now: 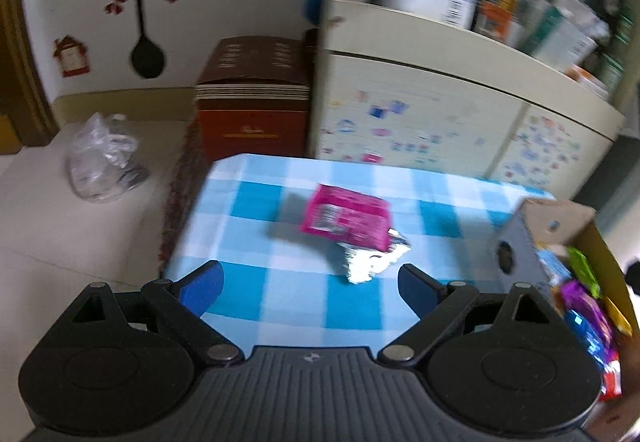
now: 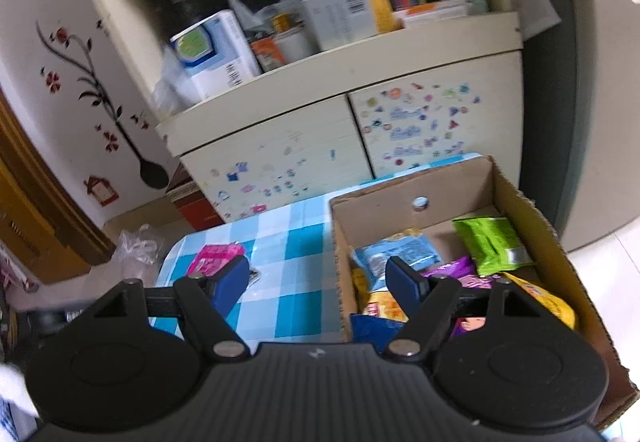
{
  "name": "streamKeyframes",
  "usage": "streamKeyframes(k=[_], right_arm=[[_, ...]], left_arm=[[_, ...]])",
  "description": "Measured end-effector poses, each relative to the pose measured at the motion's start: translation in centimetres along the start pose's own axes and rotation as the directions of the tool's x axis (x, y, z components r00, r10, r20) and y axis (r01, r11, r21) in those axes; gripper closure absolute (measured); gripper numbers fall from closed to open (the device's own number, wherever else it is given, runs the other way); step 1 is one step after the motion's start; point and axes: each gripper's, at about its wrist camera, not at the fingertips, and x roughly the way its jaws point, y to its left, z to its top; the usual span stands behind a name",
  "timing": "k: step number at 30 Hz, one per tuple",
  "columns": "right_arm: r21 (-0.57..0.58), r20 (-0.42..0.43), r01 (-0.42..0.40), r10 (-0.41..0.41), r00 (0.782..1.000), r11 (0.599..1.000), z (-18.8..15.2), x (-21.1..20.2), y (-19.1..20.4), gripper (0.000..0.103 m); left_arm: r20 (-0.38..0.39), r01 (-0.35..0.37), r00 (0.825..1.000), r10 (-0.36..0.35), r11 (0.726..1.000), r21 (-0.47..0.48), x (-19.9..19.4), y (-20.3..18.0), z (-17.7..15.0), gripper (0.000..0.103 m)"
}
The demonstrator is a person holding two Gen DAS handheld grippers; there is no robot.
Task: Organize snacks
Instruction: 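Move both grippers back over the pink and silver foil packets, then grasp the pink packet with the left gripper while the right gripper grasps the silver foil packet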
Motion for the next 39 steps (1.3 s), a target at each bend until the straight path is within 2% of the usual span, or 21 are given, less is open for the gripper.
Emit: streamKeyframes(k=[5, 16, 21, 28, 36, 38, 39], right_arm=[[-0.069, -0.034, -0.018, 0.016, 0.999, 0.997, -0.8, 1.2, 2.2, 0.027], [-0.234, -0.12, -0.061, 0.033, 0.992, 0.97, -3.5, 3.5, 6.0, 0.027], [-0.252, -0.139, -0.057, 0.022, 0.99, 0.966, -3.9, 4.1, 6.2, 0.027], [-0.258, -0.157, -0.056, 0.015, 0.988, 0.964, -4.4, 4.7, 6.4, 0.027], [-0.261, -0.187, -0.054, 0.005, 0.982, 0.964, -5.0, 5.8, 6.7, 0.027], [-0.258, -0.195, -0.057, 0.006, 0.981, 0.964, -5.1, 6.1, 6.7, 0.027], [-0.257, -0.198, -0.058, 0.006, 0.98, 0.965, -5.2, 6.4, 6.8, 0.027]], left_arm=[[0.0, -0.002, 1.0, 0.002, 0.999, -0.033, 1.6, 1.1, 0.6, 0.006], [-0.01, 0.051, 0.999, -0.051, 0.999, -0.003, 6.8, -0.3, 2.1, 0.006], [-0.046, 0.086, 0.995, -0.086, 0.996, 0.008, 9.3, -1.1, 2.5, 0.006], [-0.027, 0.073, 0.997, -0.072, 0.997, 0.034, 11.6, -1.9, 3.7, 0.006], [-0.061, 0.094, 0.994, -0.089, 0.992, 0.085, 14.1, -3.1, 3.3, 0.006], [-0.044, 0.096, 0.995, -0.092, 0.992, 0.078, 14.1, -2.9, 3.1, 0.008], [-0.045, 0.109, 0.993, -0.107, 0.992, 0.06, 14.1, -2.6, 3.1, 0.013]])
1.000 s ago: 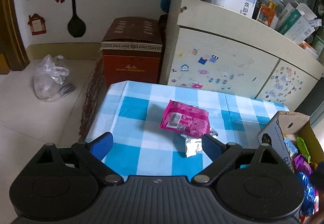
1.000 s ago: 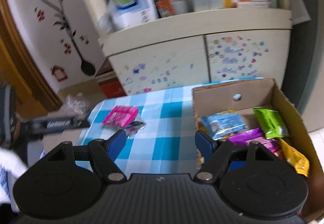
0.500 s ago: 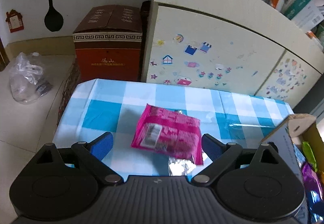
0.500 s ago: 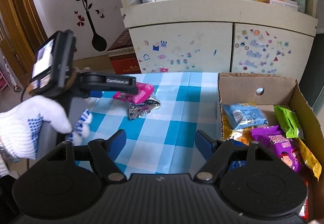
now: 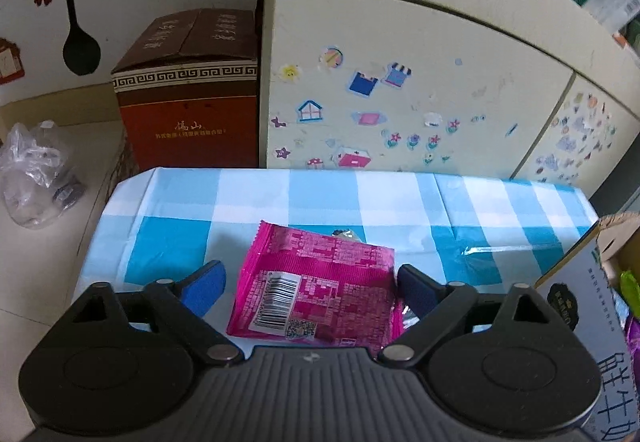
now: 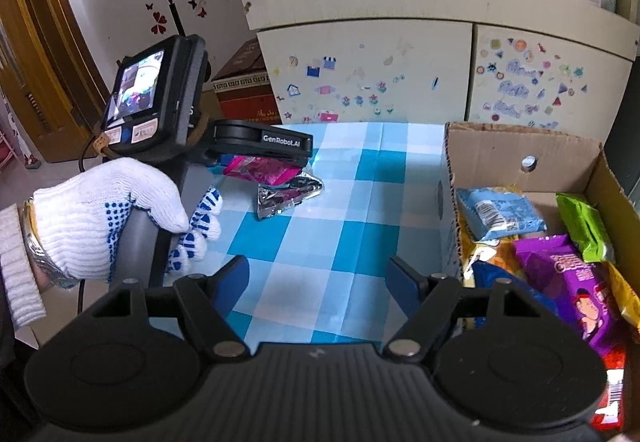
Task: Organize snacks
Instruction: 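Grasp the pink packet with the left gripper while the right gripper grasps the silver foil packet, then lift the pink packet with the left gripper while the right gripper lifts the silver foil packet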
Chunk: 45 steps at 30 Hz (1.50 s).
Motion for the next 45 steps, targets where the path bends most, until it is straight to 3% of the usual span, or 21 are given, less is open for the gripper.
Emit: streamKeyframes(k=[1, 6, 13, 18, 30, 39, 45], right_arm=[[0.002, -0.001, 0.002, -0.002, 1.0, 1.0, 0.0, 0.2, 0.0, 0.027], [0.014, 0.007, 0.019, -0.019, 1.0, 1.0, 0.6, 2.2, 0.3, 0.027], [-0.066, 0.068, 0.016, -0.012, 0.998, 0.998, 2.1, 5.3, 1.9, 0.027], [-0.039, 0.058, -0.035, 0.037, 0.998, 0.999, 3.2, 8.4, 2.2, 0.027], [-0.144, 0.072, -0.015, 0.025, 0.997, 0.989, 5.2, 13.8, 4.0, 0.027], [-0.23, 0.07, 0.062, -0.047, 0.996, 0.971, 4.6, 17.3, 5.2, 0.027], [-0.206, 0.062, 0.046, -0.034, 0.998, 0.977, 4.6, 16.9, 4.8, 0.043]], left_arm=[[-0.005, 0.02, 1.0, -0.02, 1.0, -0.022, 0.0, 0.3, 0.0, 0.019], [-0.022, 0.042, 0.999, -0.045, 0.991, -0.125, -0.5, 2.0, 0.2, 0.028], [-0.019, 0.015, 1.0, -0.019, 0.979, -0.205, -1.9, 3.8, 0.9, 0.028], [-0.04, -0.017, 0.999, 0.006, 0.964, -0.266, -2.4, 5.1, 1.6, 0.028], [-0.038, -0.062, 0.998, 0.053, 0.956, -0.288, -3.0, 5.6, 2.6, 0.028], [-0.041, -0.115, 0.993, 0.108, 0.955, -0.272, -3.2, 5.5, 2.5, 0.028], [-0.043, -0.122, 0.992, 0.115, 0.958, -0.259, -3.4, 5.0, 2.3, 0.028]])
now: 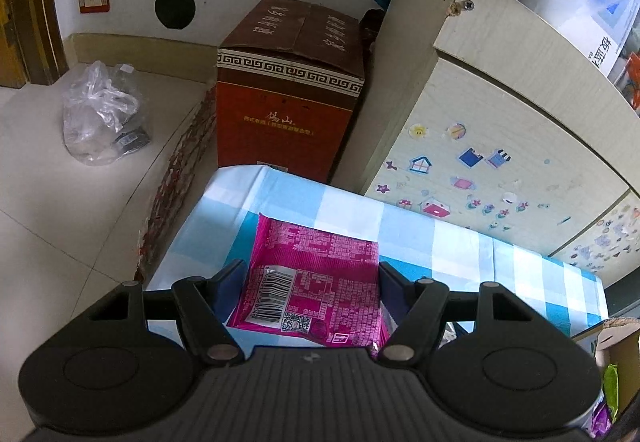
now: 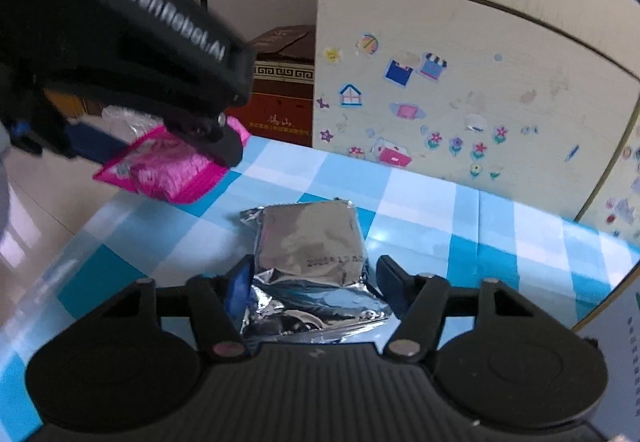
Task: Organize snacks
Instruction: 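Lift the pink packet with the left gripper while the right gripper lifts the silver foil packet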
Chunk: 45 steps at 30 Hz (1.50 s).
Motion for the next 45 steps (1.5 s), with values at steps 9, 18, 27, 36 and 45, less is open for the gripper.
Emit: streamKeyframes(k=[9, 18, 27, 36, 45], right_arm=[[0.061, -0.047, -0.023, 0.026, 0.999, 0.998, -0.8, -4.1, -0.1, 0.044], [0.094, -0.062, 0.001, 0.005, 0.998, 0.996, -2.2, -10.3, -0.9, 0.044], [0.129, -0.005, 0.009, -0.008, 1.0, 0.992, -2.1, -16.1, -1.6, 0.043], [0.148, 0.074, -0.024, 0.013, 0.997, 0.989, -2.7, -20.7, -1.5, 0.043], [0.156, 0.076, -0.028, 0.016, 0.997, 0.987, -3.0, -20.9, -2.3, 0.043]], left_arm=[[0.031, 0.026, 0.999, -0.026, 1.0, 0.016, -2.6, -0.3, -0.7, 0.028], [0.066, 0.086, 0.994, -0.086, 0.996, 0.01, -6.5, -0.4, -2.5, 0.028], [0.076, 0.11, 0.991, -0.108, 0.994, -0.022, -9.2, 0.8, -4.2, 0.028], [0.089, 0.088, 0.992, -0.089, 0.996, 0.019, -10.8, 0.9, -6.6, 0.028], [0.083, 0.073, 0.993, -0.078, 0.996, 0.058, -11.1, 0.0, -7.9, 0.028]])
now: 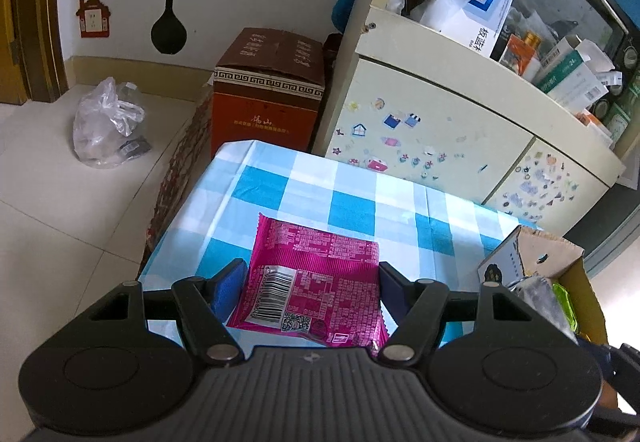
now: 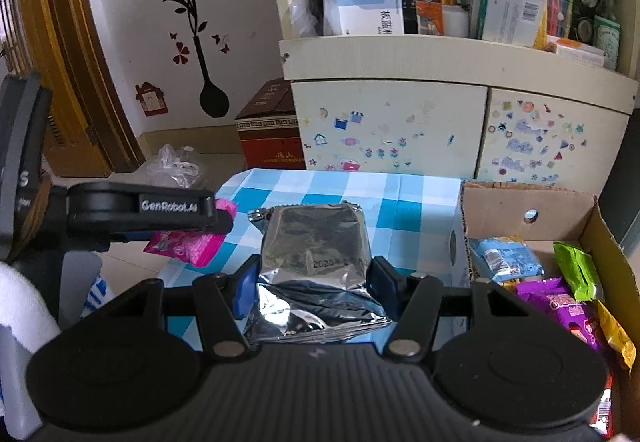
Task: Organize snacks
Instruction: 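Lift the pink packet with the left gripper while the right gripper lifts the silver foil packet, then carry the pink and silver packets with both grippers over the box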
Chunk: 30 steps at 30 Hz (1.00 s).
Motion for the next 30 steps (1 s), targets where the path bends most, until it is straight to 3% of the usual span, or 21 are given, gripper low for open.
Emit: streamKeyframes(k=[17, 30], right_arm=[[0.048, 0.038, 0.007, -0.009, 0.999, 0.999, 0.5, -1.6, -2.0, 0.043], [0.061, 0.041, 0.02, -0.022, 0.999, 0.998, 0.6, -2.3, -2.3, 0.043]], left_arm=[[0.02, 0.008, 1.0, -0.008, 1.0, 0.011, -0.3, -1.5, -0.9, 0.028], [-0.012, 0.009, 1.0, -0.01, 0.999, -0.032, -0.7, -0.1, -4.3, 0.028]])
